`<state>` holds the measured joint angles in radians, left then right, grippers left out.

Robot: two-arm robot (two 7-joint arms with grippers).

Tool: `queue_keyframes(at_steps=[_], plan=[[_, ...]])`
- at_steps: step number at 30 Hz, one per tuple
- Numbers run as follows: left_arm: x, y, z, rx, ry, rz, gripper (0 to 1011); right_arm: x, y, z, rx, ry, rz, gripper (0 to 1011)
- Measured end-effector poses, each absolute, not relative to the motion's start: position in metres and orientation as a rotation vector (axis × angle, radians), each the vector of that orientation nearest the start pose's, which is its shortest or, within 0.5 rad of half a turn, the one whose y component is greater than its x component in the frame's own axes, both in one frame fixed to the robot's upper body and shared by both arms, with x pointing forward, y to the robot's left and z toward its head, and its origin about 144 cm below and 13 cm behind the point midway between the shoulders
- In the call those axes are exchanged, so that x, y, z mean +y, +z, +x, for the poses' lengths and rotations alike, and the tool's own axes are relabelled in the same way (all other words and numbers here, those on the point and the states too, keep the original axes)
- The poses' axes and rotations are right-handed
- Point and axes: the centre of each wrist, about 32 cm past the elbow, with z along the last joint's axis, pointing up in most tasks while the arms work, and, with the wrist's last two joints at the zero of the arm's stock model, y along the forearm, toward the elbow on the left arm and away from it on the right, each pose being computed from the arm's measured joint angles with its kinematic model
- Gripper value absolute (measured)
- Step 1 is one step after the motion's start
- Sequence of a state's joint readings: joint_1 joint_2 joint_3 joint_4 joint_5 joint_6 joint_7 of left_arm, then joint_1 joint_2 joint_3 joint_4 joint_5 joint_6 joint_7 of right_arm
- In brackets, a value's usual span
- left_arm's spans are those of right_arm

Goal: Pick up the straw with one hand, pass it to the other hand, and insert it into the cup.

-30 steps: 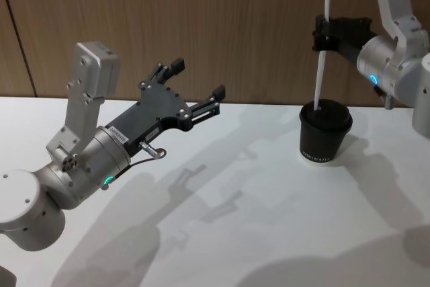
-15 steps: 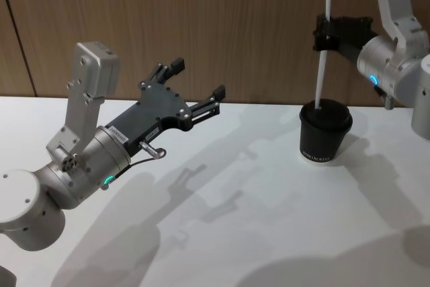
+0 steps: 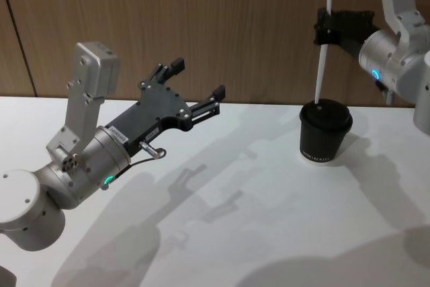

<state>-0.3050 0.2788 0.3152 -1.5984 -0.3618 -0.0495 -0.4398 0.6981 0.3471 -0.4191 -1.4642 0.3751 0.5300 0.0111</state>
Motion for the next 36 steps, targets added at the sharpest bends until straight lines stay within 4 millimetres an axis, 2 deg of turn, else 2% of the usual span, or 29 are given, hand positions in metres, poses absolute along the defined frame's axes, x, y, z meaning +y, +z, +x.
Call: queue_keyframes(at_steps=[36], plan=[[0.209,1.243,0.521,-0.215,0.806,-0.193,1000,-0.218,1.343,0.596,-0.061,-1.250,-0.241,6]])
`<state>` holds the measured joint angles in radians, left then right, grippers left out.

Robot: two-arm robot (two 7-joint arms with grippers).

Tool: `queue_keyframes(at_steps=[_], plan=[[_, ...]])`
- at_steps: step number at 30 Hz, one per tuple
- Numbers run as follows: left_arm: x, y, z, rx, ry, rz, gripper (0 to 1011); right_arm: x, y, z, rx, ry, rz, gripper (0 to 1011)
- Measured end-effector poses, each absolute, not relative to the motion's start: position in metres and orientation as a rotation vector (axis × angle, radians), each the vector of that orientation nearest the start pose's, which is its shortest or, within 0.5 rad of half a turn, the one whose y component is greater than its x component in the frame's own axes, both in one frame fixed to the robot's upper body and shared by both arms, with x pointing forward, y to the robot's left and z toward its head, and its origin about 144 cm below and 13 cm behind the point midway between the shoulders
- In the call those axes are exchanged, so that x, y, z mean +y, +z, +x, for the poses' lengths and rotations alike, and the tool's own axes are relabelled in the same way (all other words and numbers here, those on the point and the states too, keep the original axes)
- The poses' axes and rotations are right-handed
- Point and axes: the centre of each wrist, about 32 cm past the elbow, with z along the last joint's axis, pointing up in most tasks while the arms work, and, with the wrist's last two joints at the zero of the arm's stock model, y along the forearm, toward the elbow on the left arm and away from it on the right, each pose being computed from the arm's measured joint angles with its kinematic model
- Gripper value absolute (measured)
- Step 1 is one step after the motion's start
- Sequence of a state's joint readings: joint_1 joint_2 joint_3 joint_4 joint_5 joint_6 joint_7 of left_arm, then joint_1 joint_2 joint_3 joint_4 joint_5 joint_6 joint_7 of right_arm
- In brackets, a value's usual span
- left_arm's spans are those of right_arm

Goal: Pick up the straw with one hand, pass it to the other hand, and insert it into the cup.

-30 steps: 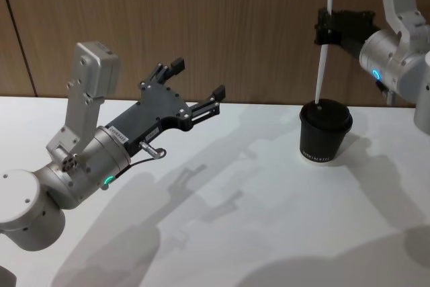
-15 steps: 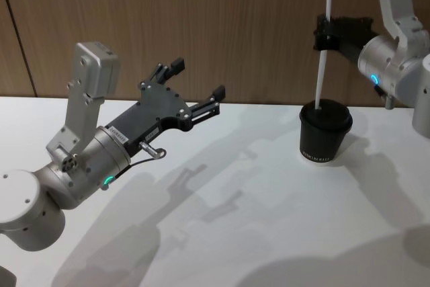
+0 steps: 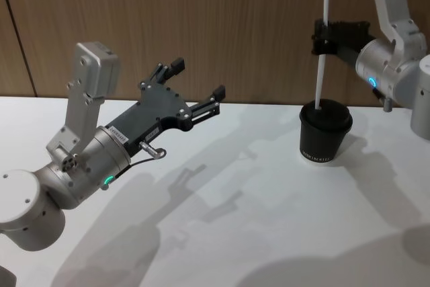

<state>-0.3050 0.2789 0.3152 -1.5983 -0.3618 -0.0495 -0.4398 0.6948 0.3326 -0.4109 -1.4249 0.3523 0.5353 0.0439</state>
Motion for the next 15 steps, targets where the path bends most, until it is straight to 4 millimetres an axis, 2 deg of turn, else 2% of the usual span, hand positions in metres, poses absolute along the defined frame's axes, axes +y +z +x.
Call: queue_keyframes(at_steps=[5,8,9,13,15], plan=[[0.2092,1.2426,0.5213,-0.215,0.806,-0.193,1000,-0.2185,1.3424,0.5966,-0.060,-1.248,-0.245,66],[0.2092,1.2426,0.5212,-0.215,0.806,-0.193,1000,-0.2186,1.3422,0.5969,-0.060,-1.247,-0.247,190],[0.2091,1.2426,0.5212,-0.215,0.806,-0.193,1000,-0.2186,1.3421,0.5969,-0.060,-1.247,-0.247,190],[0.2092,1.2427,0.5212,-0.215,0.806,-0.193,1000,-0.2186,1.3420,0.5971,-0.059,-1.247,-0.248,321],[0.2092,1.2426,0.5212,-0.215,0.806,-0.193,1000,-0.2186,1.3419,0.5972,-0.059,-1.247,-0.249,353]])
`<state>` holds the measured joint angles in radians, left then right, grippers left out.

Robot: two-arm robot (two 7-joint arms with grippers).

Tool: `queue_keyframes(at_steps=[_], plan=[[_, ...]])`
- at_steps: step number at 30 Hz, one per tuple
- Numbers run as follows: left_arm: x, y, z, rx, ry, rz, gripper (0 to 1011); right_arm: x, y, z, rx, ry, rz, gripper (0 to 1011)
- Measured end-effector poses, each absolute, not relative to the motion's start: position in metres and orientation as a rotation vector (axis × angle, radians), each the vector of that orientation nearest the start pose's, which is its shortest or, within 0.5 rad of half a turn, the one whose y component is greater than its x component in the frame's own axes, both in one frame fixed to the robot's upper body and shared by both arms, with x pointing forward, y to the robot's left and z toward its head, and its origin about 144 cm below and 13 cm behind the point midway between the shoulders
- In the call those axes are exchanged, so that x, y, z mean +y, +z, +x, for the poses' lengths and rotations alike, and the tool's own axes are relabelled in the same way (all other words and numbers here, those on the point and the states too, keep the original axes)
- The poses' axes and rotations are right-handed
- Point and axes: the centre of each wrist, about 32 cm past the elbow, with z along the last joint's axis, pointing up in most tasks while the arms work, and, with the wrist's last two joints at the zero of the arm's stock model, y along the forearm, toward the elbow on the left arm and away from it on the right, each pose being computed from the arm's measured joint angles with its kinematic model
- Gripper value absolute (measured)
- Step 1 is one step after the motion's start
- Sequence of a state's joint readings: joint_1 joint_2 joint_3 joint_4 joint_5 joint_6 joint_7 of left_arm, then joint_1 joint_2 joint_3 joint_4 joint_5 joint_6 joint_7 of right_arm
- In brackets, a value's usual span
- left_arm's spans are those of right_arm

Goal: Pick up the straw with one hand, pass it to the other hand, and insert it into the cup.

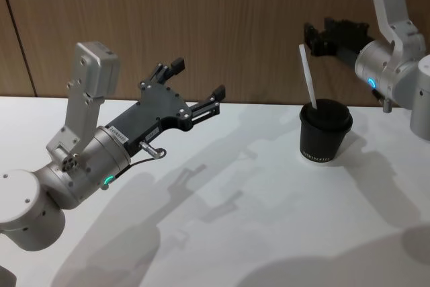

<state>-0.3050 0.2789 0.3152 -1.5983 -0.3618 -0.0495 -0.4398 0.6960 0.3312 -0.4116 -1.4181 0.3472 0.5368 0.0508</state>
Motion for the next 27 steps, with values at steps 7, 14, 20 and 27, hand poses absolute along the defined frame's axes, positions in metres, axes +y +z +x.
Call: queue_keyframes(at_steps=[7,14,20,27], plan=[[0.209,1.243,0.521,-0.215,0.806,-0.193,1000,-0.219,1.342,0.597,-0.058,-1.246,-0.249,602],[0.209,1.243,0.521,-0.215,0.806,-0.193,1000,-0.219,1.342,0.597,-0.058,-1.246,-0.250,797],[0.209,1.243,0.521,-0.215,0.806,-0.193,1000,-0.218,1.341,0.597,-0.057,-1.244,-0.249,965],[0.207,1.243,0.522,-0.217,0.799,-0.194,1000,-0.206,1.336,0.594,-0.056,-1.224,-0.253,1001]])
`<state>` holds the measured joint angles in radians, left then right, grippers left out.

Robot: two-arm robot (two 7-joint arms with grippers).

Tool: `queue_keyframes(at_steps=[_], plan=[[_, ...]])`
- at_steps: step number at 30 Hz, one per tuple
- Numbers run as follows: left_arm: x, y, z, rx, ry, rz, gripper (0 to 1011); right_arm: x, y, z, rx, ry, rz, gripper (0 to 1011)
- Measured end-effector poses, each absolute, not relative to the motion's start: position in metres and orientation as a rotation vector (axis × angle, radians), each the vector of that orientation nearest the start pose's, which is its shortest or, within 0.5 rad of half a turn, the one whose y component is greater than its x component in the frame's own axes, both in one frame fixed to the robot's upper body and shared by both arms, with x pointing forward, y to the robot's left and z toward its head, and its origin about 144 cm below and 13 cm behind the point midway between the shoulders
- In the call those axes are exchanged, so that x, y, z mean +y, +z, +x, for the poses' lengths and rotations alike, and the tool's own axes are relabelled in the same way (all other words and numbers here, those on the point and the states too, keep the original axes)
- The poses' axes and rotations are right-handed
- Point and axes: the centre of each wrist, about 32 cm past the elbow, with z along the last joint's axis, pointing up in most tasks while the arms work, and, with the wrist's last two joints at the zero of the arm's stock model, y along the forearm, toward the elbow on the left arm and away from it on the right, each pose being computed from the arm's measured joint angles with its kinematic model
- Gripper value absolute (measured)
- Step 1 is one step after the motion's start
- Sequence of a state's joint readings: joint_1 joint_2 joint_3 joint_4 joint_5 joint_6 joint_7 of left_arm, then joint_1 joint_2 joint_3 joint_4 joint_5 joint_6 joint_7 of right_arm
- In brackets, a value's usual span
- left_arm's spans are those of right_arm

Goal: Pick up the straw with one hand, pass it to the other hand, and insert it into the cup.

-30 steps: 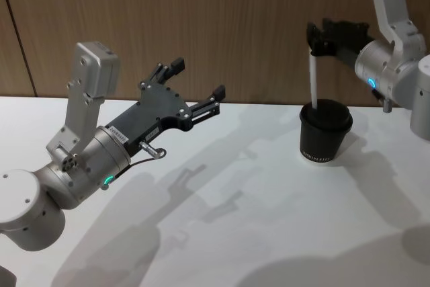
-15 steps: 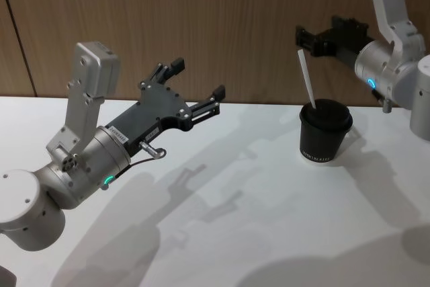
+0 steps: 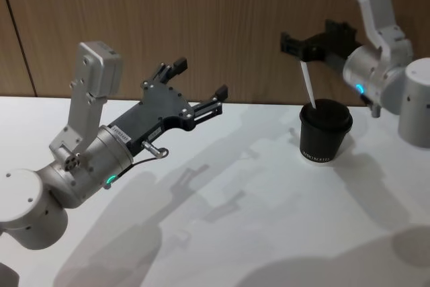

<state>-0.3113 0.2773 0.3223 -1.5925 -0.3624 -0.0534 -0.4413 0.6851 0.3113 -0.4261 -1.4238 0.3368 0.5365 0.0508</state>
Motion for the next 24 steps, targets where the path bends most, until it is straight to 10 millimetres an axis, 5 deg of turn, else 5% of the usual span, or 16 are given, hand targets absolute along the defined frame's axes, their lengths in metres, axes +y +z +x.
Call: queue_keyframes(at_steps=[12,24], plan=[[0.197,1.246,0.533,-0.230,0.789,-0.224,1000,-0.183,1.323,0.581,-0.107,-1.218,-0.273,1001],[0.195,1.253,0.540,-0.201,0.800,-0.278,1000,-0.179,1.314,0.573,-0.135,-1.250,-0.277,1001]])
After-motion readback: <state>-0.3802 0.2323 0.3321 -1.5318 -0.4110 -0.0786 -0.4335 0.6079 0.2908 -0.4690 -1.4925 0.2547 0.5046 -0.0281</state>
